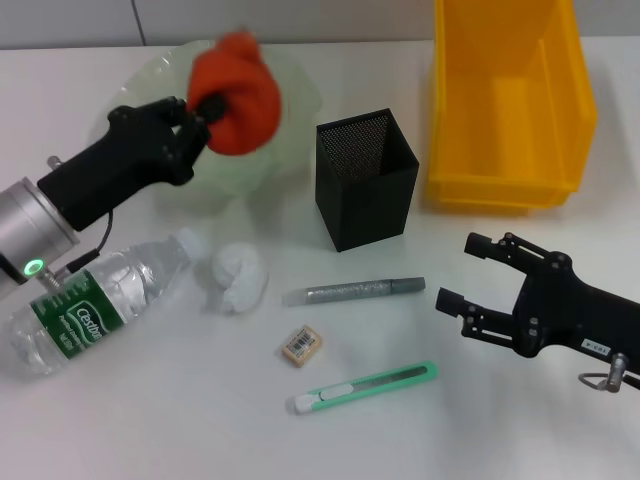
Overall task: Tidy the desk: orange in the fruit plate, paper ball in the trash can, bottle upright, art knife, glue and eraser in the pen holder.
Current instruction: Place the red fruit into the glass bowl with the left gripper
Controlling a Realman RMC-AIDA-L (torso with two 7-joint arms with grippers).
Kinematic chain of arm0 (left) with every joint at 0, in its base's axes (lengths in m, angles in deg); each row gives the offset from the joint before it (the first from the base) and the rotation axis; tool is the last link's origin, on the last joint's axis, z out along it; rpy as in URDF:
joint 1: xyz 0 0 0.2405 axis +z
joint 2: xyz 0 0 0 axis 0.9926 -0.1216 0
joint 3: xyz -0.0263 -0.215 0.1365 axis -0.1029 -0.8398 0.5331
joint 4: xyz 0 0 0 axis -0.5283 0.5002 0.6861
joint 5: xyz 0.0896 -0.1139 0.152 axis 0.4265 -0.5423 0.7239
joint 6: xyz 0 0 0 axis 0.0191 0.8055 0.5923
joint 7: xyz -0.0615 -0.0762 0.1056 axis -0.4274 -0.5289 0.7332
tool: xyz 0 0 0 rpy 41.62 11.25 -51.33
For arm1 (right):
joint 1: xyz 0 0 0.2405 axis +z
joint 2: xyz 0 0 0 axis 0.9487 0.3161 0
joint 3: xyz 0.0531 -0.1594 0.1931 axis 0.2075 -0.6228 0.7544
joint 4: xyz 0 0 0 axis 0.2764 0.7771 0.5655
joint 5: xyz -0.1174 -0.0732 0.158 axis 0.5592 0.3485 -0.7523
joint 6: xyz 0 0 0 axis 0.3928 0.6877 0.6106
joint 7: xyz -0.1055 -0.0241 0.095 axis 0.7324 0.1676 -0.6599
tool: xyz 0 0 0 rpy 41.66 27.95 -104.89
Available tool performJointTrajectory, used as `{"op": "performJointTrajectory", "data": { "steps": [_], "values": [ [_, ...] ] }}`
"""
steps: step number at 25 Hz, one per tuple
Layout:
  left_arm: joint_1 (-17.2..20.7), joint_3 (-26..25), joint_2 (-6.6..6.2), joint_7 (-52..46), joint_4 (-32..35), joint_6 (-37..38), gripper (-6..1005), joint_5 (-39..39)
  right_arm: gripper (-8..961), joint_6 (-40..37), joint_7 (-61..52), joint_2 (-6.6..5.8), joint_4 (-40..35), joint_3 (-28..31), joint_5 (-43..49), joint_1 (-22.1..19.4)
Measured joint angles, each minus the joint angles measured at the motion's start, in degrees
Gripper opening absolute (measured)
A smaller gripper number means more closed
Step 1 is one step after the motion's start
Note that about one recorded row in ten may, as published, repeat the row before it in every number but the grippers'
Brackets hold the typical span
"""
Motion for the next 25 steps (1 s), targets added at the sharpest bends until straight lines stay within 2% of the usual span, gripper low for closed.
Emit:
{"op": "performJointTrajectory", "data": {
  "steps": [9, 16, 25],
  "values": [
    [-2.56, -0.09, 0.22, 1.59, -1.52, -10.42, 77, -3.27, 826, 4.04, 3.47, 0.0, 2.86, 3.08, 0.0, -0.65],
    [-4.01, 0.3, 0.3, 5.94, -3.55, -15.52, 90, -5.62, 826, 4.91, 4.05, 0.02, 3.68, 3.13, 0.0, -0.75],
    [-5.13, 0.01, 0.36, 6.79, -4.75, -19.84, 107, -6.07, 825, 4.95, 4.35, 0.06, 3.84, 3.15, 0.01, -0.67]
  ]
}}
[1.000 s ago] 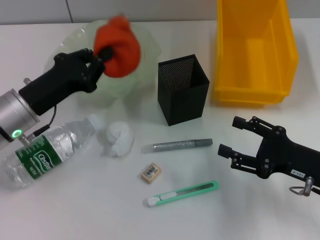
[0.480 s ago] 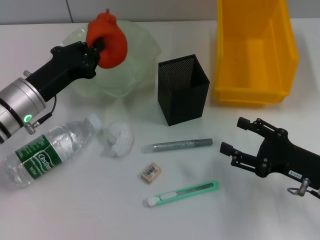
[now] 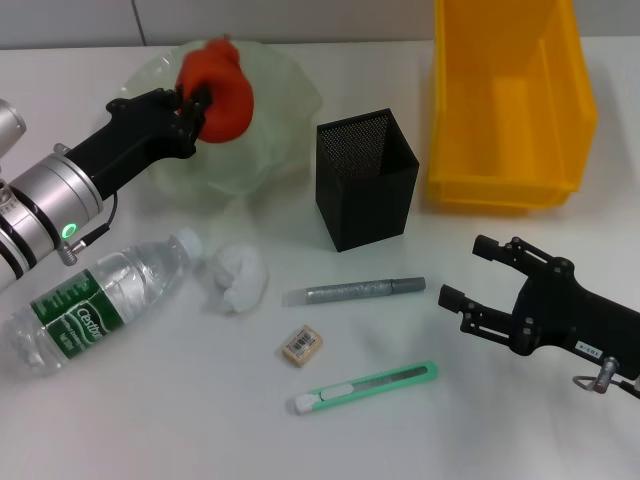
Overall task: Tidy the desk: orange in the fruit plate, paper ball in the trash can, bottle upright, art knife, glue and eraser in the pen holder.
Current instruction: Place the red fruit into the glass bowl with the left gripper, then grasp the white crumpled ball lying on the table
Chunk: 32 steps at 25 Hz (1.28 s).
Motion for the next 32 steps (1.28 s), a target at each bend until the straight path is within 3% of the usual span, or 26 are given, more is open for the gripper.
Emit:
{"op": "performJointTrajectory", "data": {
  "steps": [3, 10, 16, 20, 24, 26, 29, 32],
  "values": [
    [-0.13, -0.01, 0.0, 0.02, -0.32, -0.82, 112, -0.69, 825, 0.0, 0.01, 0.06, 0.0, 0.0, 0.0, 0.0],
    [-0.28, 0.06, -0.01, 0.02, -0.45, -0.12, 322, -0.91, 825, -0.01, 0.04, 0.07, 0.0, 0.0, 0.0, 0.28],
    [1.0, 2.79, -0.67, -4.61, 2.6, 9.55, 493, 0.52, 825, -0.03, 0.1, -0.04, -0.31, 0.0, 0.01, 0.41],
    [5.33, 11.4, -0.92, -10.78, 11.88, 18.68, 640, 2.38, 825, -0.06, 0.1, -0.1, -0.62, 0.0, 0.0, 0.53],
    [10.03, 22.49, -1.23, -17.95, 23.46, 21.01, 773, 3.52, 825, -0.07, 0.1, -0.22, -0.8, 0.0, 0.0, 0.96],
    [10.77, 24.23, -1.34, -20.16, 26.13, 20.91, 802, 4.93, 825, -0.07, 0.1, -0.24, -0.81, 0.0, 0.0, 1.02],
    [10.76, 25.0, -1.41, -28.38, 33.45, 20.77, 832, 14.6, 824, -0.07, 0.1, -0.28, -0.82, 0.0, 0.0, 1.2],
    [10.07, 25.21, -1.35, -31.58, 36.08, 20.86, 832, 18.7, 824, -0.07, 0.1, -0.28, -0.92, 0.0, 0.0, 1.22]
  ]
}}
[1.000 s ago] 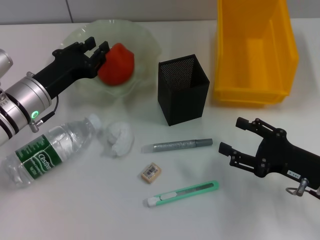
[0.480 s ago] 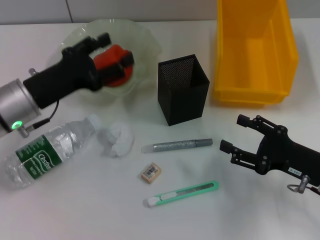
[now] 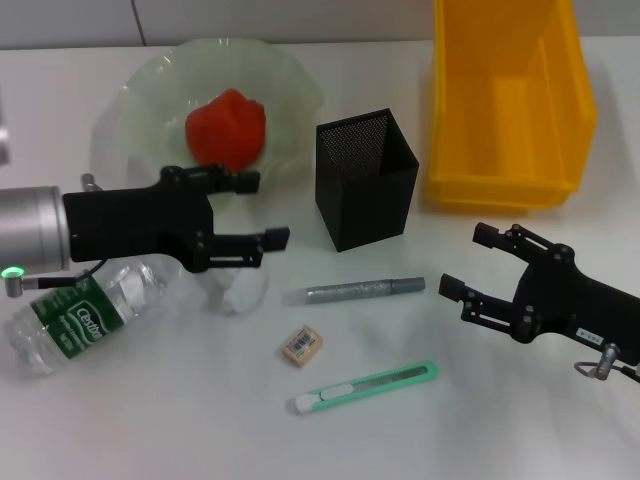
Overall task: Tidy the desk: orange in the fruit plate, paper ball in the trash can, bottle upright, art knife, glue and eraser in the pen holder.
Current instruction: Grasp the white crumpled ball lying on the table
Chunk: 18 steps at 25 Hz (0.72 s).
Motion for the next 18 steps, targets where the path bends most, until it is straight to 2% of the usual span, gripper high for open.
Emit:
{"op": "performJointTrajectory", "data": {
  "steps": [2, 7, 18],
  "values": [
    [-1.53, 0.26, 0.44, -3.99, 3.35, -0.01, 832, 6.81, 824, 0.0, 0.0, 0.0, -0.4, 0.0, 0.0, 0.01],
    [-4.85, 0.35, 0.65, -7.85, 4.38, -0.65, 831, 14.04, 824, -0.01, 0.0, 0.05, -0.52, 0.0, 0.0, -0.18],
    [-8.94, 0.51, 0.79, -10.35, 4.18, -2.64, 831, 23.73, 824, -0.28, -0.01, 0.09, -0.49, 0.08, 0.0, -0.44]
  ]
}}
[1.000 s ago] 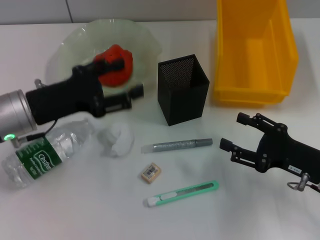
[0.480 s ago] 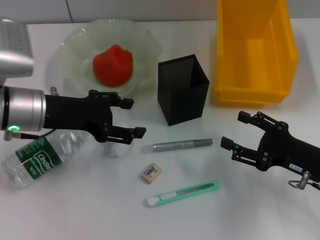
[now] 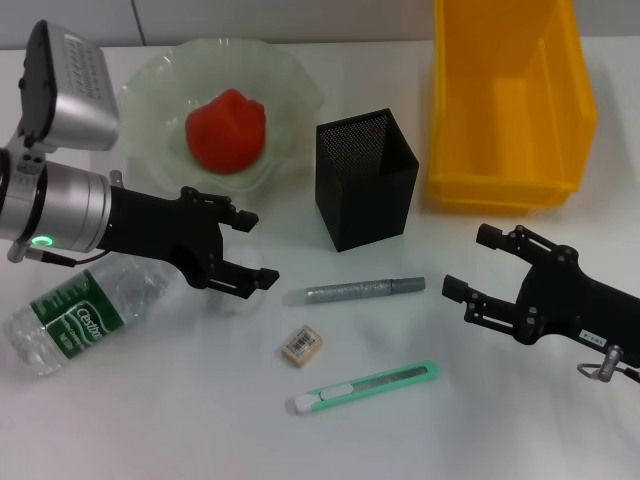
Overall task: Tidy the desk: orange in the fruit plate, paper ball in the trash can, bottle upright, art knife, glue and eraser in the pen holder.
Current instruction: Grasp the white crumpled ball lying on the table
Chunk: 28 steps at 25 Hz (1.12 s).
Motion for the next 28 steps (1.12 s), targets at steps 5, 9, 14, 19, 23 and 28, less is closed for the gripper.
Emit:
{"op": "performJointTrajectory", "data": {
  "steps": [5, 9, 14, 19, 23, 28],
  "values": [
    [-0.91, 0.49, 0.03, -0.55, 0.03, -1.14, 830, 2.18, 824, -0.14, 0.0, 0.0, 0.0, 0.01, 0.0, -0.09],
    [-1.08, 2.19, 0.04, -1.33, 0.14, -2.49, 830, 3.2, 824, -0.15, 0.0, 0.0, 0.0, 0.01, 0.0, -0.05],
    [-1.14, 4.68, 0.02, -1.96, 0.32, -4.4, 830, 3.64, 823, -0.15, -0.15, -0.06, 0.0, 0.01, 0.0, 0.04],
    [-1.16, 6.28, -0.05, -1.99, 0.39, -5.76, 829, 3.74, 823, -0.15, -0.22, -0.09, 0.0, 0.01, 0.0, 0.11],
    [-1.44, 6.67, -0.02, -2.33, 0.38, -6.46, 829, 5.36, 823, -0.15, -0.26, -0.09, 0.0, 0.01, 0.0, 0.2],
    [-2.06, 7.02, 0.03, -2.8, 0.04, -6.8, 828, 6.68, 823, -0.15, -0.28, -0.09, 0.0, 0.01, 0.0, 0.29]
  ]
}}
